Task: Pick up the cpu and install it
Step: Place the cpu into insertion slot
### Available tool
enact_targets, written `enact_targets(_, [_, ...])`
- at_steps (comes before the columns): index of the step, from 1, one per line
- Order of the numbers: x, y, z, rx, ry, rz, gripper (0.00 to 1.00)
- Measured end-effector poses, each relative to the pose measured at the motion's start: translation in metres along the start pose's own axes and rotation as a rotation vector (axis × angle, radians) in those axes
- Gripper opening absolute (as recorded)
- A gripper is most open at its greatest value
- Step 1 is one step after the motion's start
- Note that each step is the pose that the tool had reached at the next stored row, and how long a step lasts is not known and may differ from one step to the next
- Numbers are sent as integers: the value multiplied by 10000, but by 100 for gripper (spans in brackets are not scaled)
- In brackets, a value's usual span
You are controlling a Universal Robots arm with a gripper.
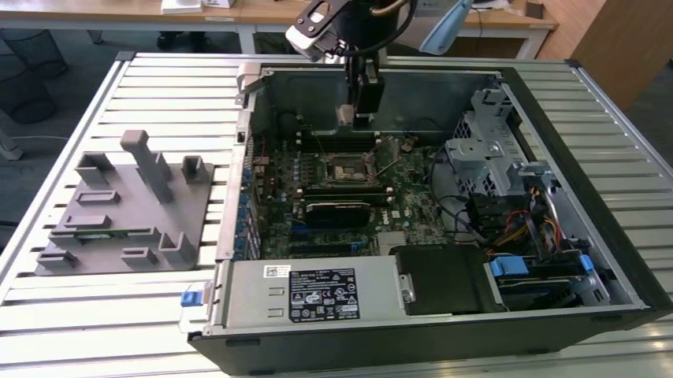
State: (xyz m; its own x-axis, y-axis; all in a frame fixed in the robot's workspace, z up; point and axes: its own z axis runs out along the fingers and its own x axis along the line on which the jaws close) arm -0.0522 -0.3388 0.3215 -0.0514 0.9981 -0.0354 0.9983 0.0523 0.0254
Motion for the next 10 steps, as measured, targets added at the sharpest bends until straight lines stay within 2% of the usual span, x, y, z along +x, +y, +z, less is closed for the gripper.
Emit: enact_targets(10, [8,-4,165,0,1,14,54])
